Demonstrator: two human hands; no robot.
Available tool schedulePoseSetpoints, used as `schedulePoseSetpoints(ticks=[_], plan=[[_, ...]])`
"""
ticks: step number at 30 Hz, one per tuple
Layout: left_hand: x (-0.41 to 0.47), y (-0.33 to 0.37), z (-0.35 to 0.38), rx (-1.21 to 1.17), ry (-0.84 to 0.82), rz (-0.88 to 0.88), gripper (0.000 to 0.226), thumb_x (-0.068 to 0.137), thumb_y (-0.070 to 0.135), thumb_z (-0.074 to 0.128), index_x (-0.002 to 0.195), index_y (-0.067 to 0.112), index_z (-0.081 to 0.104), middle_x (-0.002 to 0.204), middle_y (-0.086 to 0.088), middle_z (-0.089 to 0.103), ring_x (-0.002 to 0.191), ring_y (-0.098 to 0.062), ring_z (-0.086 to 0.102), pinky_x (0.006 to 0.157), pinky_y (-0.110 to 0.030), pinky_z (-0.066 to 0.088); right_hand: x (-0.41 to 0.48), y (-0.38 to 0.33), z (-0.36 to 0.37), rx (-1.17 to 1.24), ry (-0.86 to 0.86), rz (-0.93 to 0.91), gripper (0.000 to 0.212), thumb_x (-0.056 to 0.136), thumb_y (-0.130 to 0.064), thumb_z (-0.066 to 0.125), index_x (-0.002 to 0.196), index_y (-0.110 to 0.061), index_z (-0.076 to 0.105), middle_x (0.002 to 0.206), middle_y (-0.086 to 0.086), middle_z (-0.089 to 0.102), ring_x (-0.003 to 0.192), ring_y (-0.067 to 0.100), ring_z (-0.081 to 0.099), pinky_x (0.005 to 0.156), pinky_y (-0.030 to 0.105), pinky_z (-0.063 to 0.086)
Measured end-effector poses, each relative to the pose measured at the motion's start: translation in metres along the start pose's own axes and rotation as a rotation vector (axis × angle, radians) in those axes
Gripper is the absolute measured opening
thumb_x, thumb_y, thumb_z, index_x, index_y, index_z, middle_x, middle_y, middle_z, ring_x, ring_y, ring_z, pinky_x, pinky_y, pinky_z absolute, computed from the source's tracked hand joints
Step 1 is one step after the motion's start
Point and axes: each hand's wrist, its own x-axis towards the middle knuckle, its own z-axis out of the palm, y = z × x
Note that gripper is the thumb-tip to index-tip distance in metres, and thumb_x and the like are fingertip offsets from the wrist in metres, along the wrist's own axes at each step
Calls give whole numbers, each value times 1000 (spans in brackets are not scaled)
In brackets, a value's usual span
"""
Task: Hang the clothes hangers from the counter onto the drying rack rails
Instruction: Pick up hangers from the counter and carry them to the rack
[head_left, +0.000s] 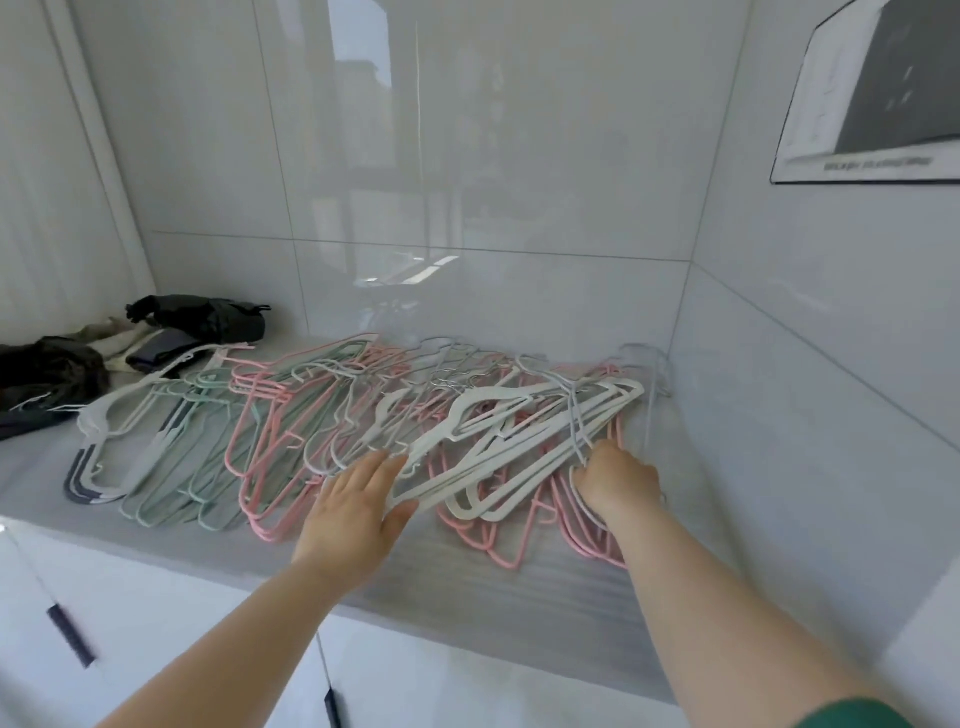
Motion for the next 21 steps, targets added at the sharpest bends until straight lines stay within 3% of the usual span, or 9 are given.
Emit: schedulePoseSetpoints(ticks=[2, 4, 7, 10, 12, 13, 16, 18, 21], plan=[[10, 3, 7, 14, -73, 26, 117, 49, 85, -24, 143, 31, 20, 153, 9, 18, 142, -11, 14, 115, -29, 7, 4, 0, 8, 31, 3, -7, 26, 96, -19, 39, 116, -8, 50, 116, 12, 62, 109, 29, 57, 91, 32, 40], [18, 3, 14, 84, -129, 40, 127, 39, 82, -29, 141, 33, 29, 151, 9, 23, 142, -11, 16, 116, -30, 5, 5, -1, 16, 105, 22, -27, 29, 94, -17, 39, 120, -9, 50, 113, 12, 63, 104, 30, 58, 82, 30, 43], [26, 10, 21, 159, 1, 132, 74, 72, 59, 13, 111, 24, 66, 123, -3, 61, 120, -22, 54, 111, -37, 21, 2, -4, 23, 208, 64, -34, 36, 94, -14, 38, 129, -11, 44, 108, 13, 64, 99, 31, 59, 75, 31, 43], [37, 32, 22, 121, 99, 247, 42, 73, 44, 35, 76, 26, 73, 81, 8, 72, 86, -16, 70, 92, -35, 29, -2, -7, 24, 266, 109, -26, 38, 93, -14, 36, 131, -13, 43, 109, 11, 65, 100, 31, 59, 78, 33, 45], [42, 58, 23, 17, 103, 351, 38, 78, 39, 38, 83, 25, 73, 80, 11, 71, 85, -13, 69, 90, -29, 30, -4, -9, 24, 291, 119, -30, 39, 93, -14, 36, 132, -14, 43, 112, 10, 64, 104, 30, 58, 81, 33, 46], [45, 73, 25, -68, 60, 361, 36, 85, 35, 39, 98, 23, 70, 93, 9, 71, 95, -13, 67, 92, -26, 30, -5, -9, 24, 298, 121, -32, 39, 93, -15, 37, 132, -15, 42, 112, 10, 64, 105, 30, 58, 81, 33, 46], [60, 101, 31, -437, -183, 97, 37, 96, 28, 38, 132, 20, 45, 127, 2, 57, 116, -16, 52, 91, -18, 34, -10, -6, 24, 297, 134, -46, 40, 94, -20, 39, 134, -19, 41, 111, 9, 64, 106, 30, 57, 81, 35, 45], [73, 109, 38, -626, -234, -11, 38, 96, 24, 42, 133, 15, 44, 124, -5, 59, 112, -18, 54, 78, -13, 32, -13, -4, 22, 277, 148, -52, 42, 95, -23, 38, 138, -22, 37, 116, 7, 63, 111, 28, 56, 84, 34, 44], [91, 119, 45, -761, -369, -79, 40, 94, 21, 47, 131, 7, 46, 108, -16, 65, 91, -23, 61, 78, -19, 41, -16, -2, 21, 258, 161, -69, 44, 96, -24, 37, 140, -26, 34, 119, 5, 62, 113, 26, 54, 85, 33, 42]])
